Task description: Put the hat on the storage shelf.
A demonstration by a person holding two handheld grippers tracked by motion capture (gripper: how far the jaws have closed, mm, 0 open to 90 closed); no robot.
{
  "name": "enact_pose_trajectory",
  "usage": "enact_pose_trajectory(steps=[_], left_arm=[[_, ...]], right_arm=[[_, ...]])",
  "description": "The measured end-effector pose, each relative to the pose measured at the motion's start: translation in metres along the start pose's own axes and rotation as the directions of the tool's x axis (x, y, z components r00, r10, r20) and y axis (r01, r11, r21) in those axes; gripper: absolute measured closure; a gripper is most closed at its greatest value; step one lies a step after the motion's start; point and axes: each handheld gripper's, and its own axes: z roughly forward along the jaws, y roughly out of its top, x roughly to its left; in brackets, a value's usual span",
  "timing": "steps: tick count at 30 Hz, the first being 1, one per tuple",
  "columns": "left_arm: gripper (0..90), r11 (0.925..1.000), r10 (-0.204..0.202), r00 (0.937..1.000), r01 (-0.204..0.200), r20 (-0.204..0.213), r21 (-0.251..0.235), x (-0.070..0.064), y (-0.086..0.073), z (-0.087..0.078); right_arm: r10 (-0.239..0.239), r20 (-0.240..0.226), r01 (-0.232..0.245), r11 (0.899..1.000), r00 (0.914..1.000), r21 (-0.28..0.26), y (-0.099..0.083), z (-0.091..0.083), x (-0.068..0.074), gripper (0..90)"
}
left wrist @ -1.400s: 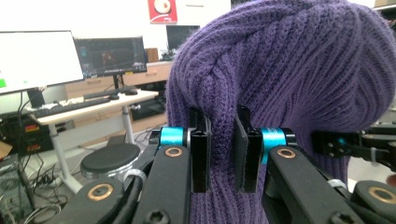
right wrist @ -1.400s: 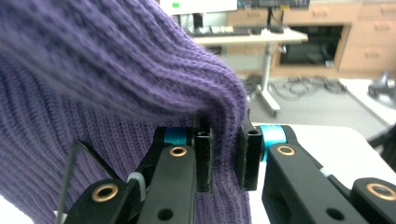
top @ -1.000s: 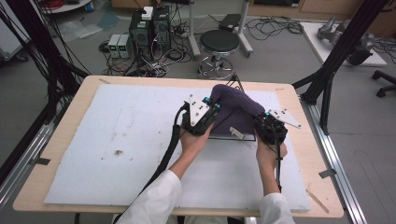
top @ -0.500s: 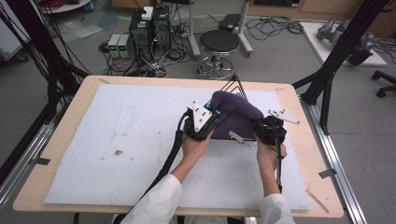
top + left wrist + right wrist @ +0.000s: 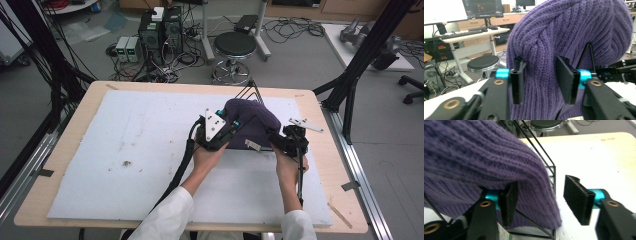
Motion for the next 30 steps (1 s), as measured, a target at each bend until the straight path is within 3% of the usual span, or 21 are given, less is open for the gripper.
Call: enact_pose_trajectory(steps=[6, 13, 17, 20, 26, 30], left_arm=[[40.3, 0.9997, -0.014, 0.9999, 0.013, -0.002, -0.02, 0.001, 0.001, -0.003], [32.9, 0.9991, -0.029, 0.9996, 0.028, -0.002, -0.032, 0.008, 0.003, -0.01], [32.3, 0.9987, -0.031, 0.9995, 0.03, -0.005, -0.04, 0.013, 0.005, -0.015], [33.4, 0.9965, -0.048, 0.9988, 0.048, -0.012, -0.068, 0.019, 0.008, -0.022], [33.1, 0.9944, -0.042, 0.9984, 0.038, -0.038, -0.099, 0.032, 0.015, -0.036], [33.0, 0.9897, -0.06, 0.9965, 0.052, -0.059, -0.133, 0.044, 0.021, -0.051]], right_arm=[[0.033, 0.04, -0.032, 0.999, 0.9987, -0.032, 0.002, -0.006, -0.001, 30.5], [0.022, 0.006, -0.022, 0.996, 0.9997, -0.088, 0.003, -0.014, 0.002, 13.0], [0.017, 0.007, -0.015, 0.99, 0.9998, -0.138, 0.005, -0.018, 0.007, 11.7], [-0.002, -0.031, -0.004, 0.982, 0.9995, -0.19, 0.006, -0.023, 0.01, 11.1], [-0.014, -0.057, -0.001, 0.968, 0.9983, -0.251, 0.007, -0.031, 0.018, 10.6], [-0.017, -0.075, -0.006, 0.958, 0.9971, -0.287, 0.007, -0.039, 0.022, 10.6]])
